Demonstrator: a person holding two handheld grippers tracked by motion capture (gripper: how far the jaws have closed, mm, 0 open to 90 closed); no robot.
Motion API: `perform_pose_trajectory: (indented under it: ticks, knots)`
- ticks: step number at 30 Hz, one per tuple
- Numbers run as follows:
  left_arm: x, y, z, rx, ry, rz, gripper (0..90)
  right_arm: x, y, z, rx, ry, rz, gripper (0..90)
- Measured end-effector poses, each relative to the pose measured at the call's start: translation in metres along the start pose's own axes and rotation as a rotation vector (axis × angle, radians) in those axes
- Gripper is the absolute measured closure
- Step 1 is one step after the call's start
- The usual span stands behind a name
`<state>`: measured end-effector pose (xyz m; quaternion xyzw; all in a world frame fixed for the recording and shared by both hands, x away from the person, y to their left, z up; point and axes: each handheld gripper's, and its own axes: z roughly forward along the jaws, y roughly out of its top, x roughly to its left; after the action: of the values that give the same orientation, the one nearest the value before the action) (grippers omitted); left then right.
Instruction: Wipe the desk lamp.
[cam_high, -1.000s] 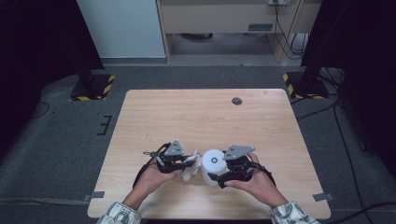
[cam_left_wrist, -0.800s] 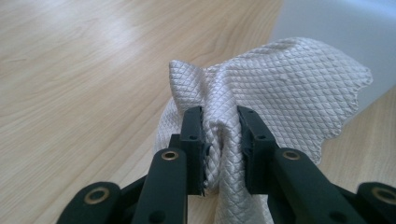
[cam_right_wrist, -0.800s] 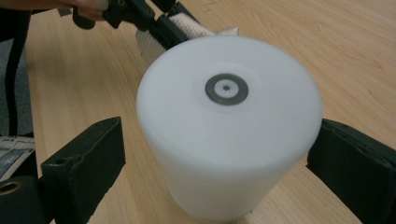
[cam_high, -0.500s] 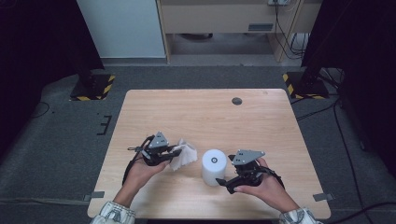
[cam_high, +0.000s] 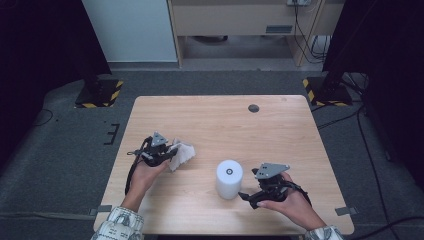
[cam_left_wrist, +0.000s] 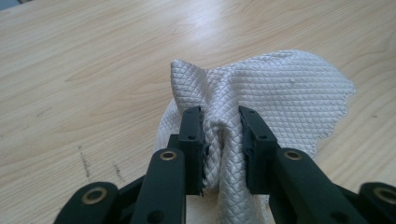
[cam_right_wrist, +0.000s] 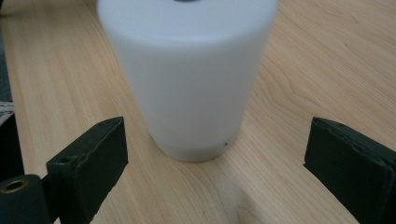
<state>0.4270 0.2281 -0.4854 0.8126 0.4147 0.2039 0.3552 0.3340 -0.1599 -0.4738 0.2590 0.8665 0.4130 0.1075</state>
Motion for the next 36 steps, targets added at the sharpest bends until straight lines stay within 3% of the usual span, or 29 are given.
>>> perform_pose_trajectory:
  ticks: [4, 7, 11, 16, 17, 19, 21, 26, 29, 33, 36]
  knots:
    - [-0.001, -0.003, 0.010, 0.023, 0.010, 0.006, 72.2, -0.005, -0.005, -0.001, 0.007, -0.024, 0.035, 7.5]
    - [-0.005, -0.006, 0.018, 0.064, 0.015, 0.045, 71.3, -0.012, -0.010, -0.001, 0.025, -0.049, 0.066, 8.2]
    - [-0.010, -0.010, 0.026, 0.095, 0.017, 0.066, 68.5, -0.019, -0.015, 0.000, 0.034, -0.089, 0.099, 9.4]
    - [-0.014, -0.013, 0.030, 0.107, 0.031, 0.080, 61.9, -0.025, -0.023, 0.004, 0.035, -0.119, 0.140, 8.9]
    - [-0.014, -0.013, 0.030, 0.101, 0.028, 0.075, 58.4, -0.026, -0.024, 0.005, 0.038, -0.122, 0.145, 8.8]
    - [-0.015, -0.012, 0.029, 0.084, 0.045, 0.059, 43.8, -0.026, -0.029, 0.008, 0.046, -0.119, 0.151, 8.3]
    - [-0.015, -0.011, 0.026, 0.046, 0.036, 0.043, 28.1, -0.026, -0.033, 0.012, 0.053, -0.117, 0.158, 8.2]
    - [-0.015, -0.007, 0.010, -0.058, 0.026, -0.004, 8.6, -0.027, -0.036, 0.012, 0.038, -0.140, 0.171, 7.9]
    - [-0.015, -0.008, -0.006, -0.103, 0.035, -0.019, 4.7, -0.030, -0.036, 0.011, 0.031, -0.162, 0.184, 7.5]
    - [-0.016, -0.015, -0.015, -0.099, 0.031, 0.005, 3.0, -0.036, -0.034, 0.006, -0.002, -0.193, 0.214, 6.5]
    - [-0.016, -0.022, -0.024, -0.074, 0.055, 0.036, 3.1, -0.039, -0.033, 0.001, -0.020, -0.217, 0.232, 6.0]
